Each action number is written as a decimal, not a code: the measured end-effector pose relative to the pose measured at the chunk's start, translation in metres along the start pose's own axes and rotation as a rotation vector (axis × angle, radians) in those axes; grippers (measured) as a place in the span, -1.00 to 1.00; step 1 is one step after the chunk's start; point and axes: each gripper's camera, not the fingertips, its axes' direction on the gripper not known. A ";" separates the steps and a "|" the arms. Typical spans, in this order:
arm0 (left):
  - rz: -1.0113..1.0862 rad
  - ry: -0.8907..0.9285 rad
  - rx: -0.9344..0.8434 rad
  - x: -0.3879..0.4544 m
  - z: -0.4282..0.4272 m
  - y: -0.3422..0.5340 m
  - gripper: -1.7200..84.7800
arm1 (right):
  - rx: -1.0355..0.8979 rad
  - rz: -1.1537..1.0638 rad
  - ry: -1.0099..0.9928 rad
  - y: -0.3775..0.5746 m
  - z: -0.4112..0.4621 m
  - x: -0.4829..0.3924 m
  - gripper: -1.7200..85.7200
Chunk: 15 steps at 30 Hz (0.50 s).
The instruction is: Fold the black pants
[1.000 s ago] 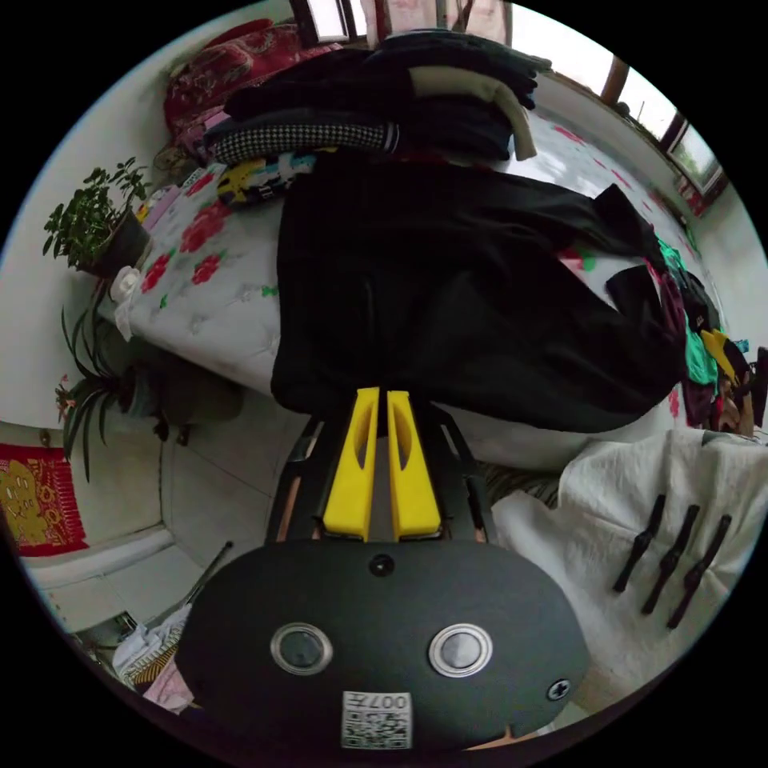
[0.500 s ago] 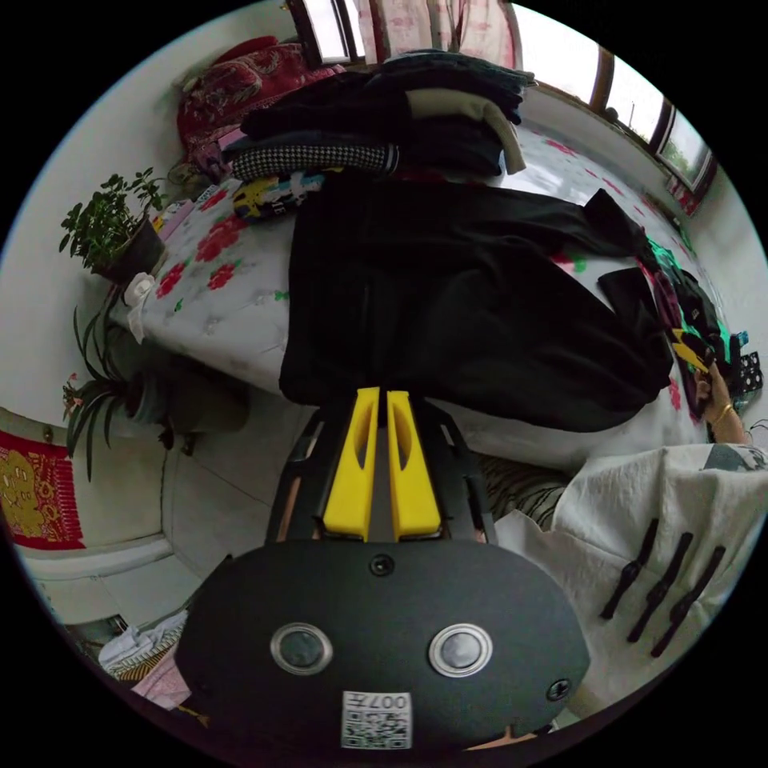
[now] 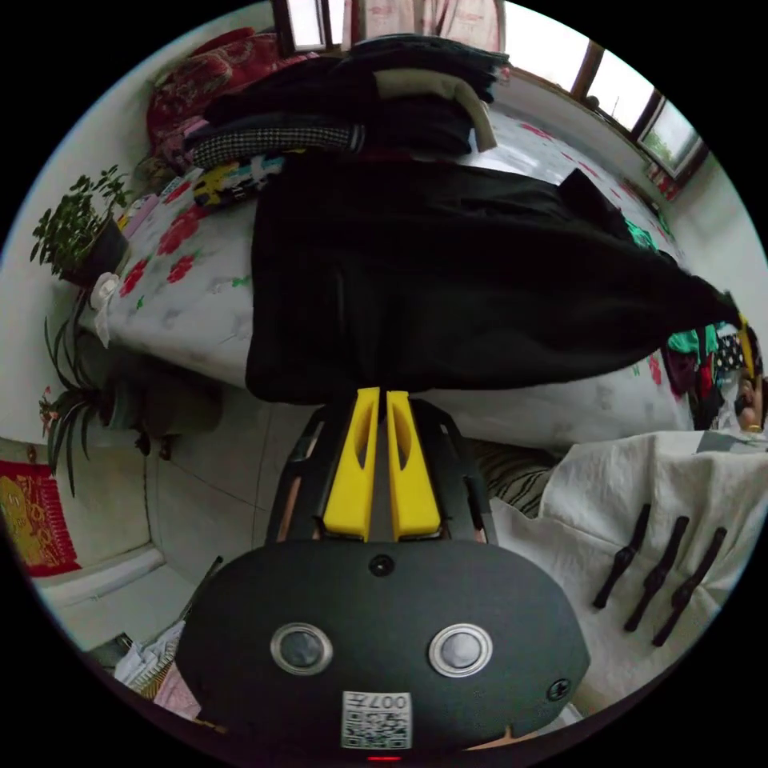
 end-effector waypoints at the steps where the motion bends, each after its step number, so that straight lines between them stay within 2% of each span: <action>1: 0.019 0.001 -0.003 0.005 0.001 -0.001 -0.98 | 0.024 -0.094 0.068 -0.002 -0.020 -0.034 -0.94; 4: 0.108 -0.014 -0.021 0.024 0.007 -0.006 -0.98 | 0.046 -0.300 0.282 -0.004 -0.022 -0.101 -0.92; 6: 0.127 -0.096 -0.041 0.026 0.010 -0.008 -0.98 | -0.016 -0.355 0.445 -0.008 0.009 -0.112 -0.90; 8: 0.109 -0.167 -0.043 0.017 0.009 -0.008 -0.98 | -0.179 -0.376 0.564 -0.014 0.059 -0.093 -0.88; 10: 0.064 -0.166 -0.047 0.001 0.008 -0.008 -0.98 | -0.459 -0.252 0.587 -0.017 0.111 -0.032 -0.86; 12: -0.013 -0.106 -0.017 -0.019 0.004 -0.004 -0.98 | -0.458 -0.173 0.555 -0.011 0.110 -0.004 -0.84; 15: -0.035 -0.073 0.010 -0.020 0.007 0.002 -0.98 | -0.321 -0.143 0.579 0.006 0.076 0.013 -0.81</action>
